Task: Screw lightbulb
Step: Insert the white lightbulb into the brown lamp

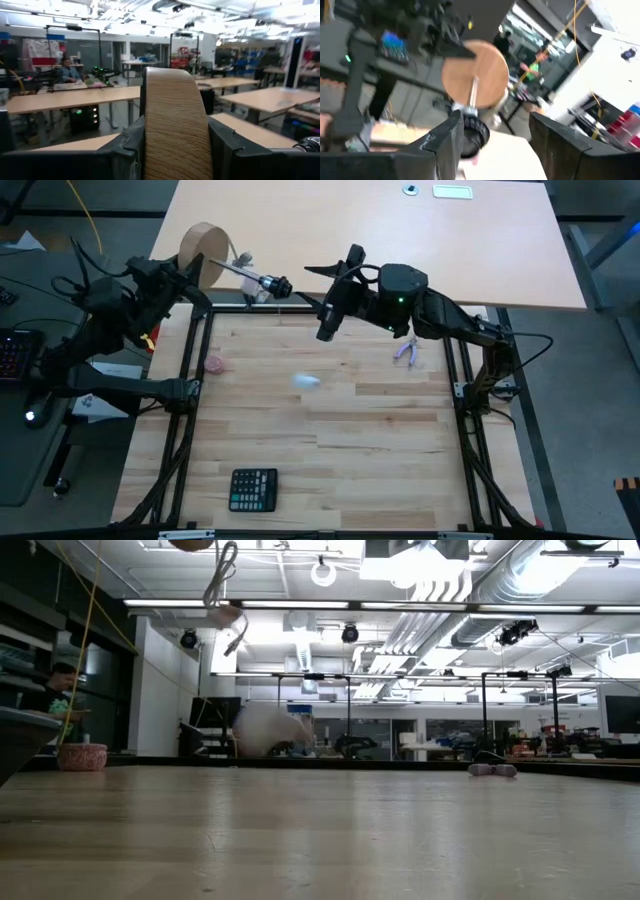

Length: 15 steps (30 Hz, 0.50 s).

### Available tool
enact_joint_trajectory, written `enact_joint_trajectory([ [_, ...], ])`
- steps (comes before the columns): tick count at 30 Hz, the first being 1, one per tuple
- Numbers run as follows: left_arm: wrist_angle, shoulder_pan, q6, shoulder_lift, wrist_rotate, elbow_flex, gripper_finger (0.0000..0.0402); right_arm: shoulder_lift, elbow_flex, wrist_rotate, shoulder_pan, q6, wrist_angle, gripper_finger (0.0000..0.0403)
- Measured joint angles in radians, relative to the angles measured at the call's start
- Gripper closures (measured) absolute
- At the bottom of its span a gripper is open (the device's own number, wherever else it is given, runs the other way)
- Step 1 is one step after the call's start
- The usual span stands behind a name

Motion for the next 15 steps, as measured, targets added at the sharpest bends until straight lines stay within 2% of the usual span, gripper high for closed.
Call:
enact_joint_trajectory([
  [8,-0.238,0.001,-0.107,-0.029,-0.018,0.001,0.028,-0.014,0.0,0.014,-0.006,0.163,-0.265,0.0187],
  [15,-0.352,0.002,-0.178,-0.04,-0.021,0.001,0.028,-0.015,0.001,0.023,-0.006,0.183,-0.292,0.0187],
])
